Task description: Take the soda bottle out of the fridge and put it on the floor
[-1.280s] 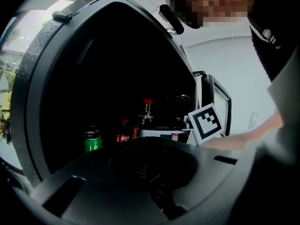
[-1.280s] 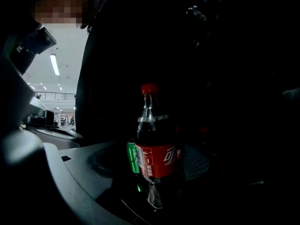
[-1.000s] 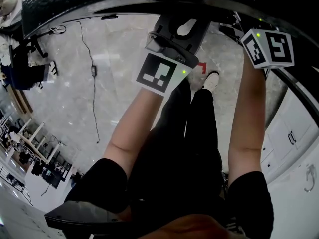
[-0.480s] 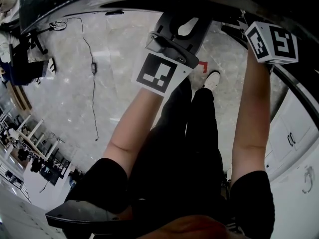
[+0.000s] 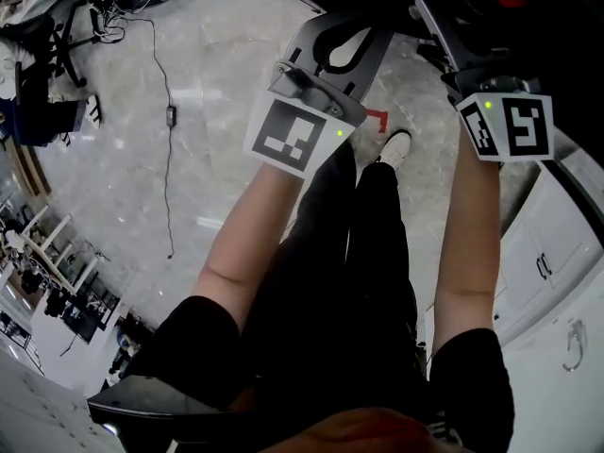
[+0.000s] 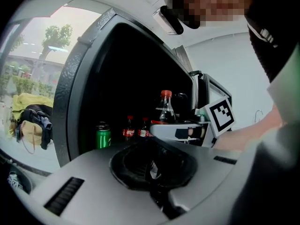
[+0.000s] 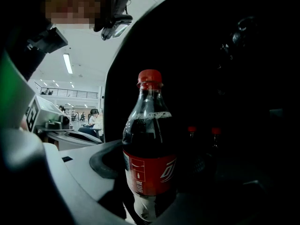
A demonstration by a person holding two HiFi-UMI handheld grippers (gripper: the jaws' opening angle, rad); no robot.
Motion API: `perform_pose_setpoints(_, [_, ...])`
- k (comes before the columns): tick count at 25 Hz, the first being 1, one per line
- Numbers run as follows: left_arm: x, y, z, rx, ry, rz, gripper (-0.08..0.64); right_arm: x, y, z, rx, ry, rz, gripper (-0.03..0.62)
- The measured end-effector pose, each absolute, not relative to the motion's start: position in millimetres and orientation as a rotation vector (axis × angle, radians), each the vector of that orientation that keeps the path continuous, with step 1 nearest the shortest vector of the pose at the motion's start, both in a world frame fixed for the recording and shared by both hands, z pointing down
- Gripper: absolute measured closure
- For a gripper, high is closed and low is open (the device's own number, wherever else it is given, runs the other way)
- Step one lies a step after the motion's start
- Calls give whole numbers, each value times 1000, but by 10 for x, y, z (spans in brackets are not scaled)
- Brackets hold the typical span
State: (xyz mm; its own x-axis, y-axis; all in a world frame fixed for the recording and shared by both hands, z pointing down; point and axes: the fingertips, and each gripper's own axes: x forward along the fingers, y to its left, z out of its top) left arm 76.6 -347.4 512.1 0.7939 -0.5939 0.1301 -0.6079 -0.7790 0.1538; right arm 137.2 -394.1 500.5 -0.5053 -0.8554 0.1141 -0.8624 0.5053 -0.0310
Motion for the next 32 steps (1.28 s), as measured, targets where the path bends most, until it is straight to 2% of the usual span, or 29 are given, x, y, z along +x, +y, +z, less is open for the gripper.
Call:
perform_pose_setpoints(8, [677, -2972, 5254, 2744, -1071, 114, 560, 1208, -3233, 4962, 1359, -2764, 113, 273])
perform_pose_setpoints(14, [482, -2595, 5546, 2687, -1173, 173, 560, 992, -2783, 5457, 1202, -2789, 143, 273])
perform_pose_setpoints(19, [249, -2335, 6028, 2585, -1224, 202, 560, 835, -2466, 6176, 1104, -2751, 218, 273])
perform_pose_setpoints(32, [-39, -1883, 8117, 2435, -1076, 396, 560, 579, -2090, 8639, 1145, -2558, 452, 273])
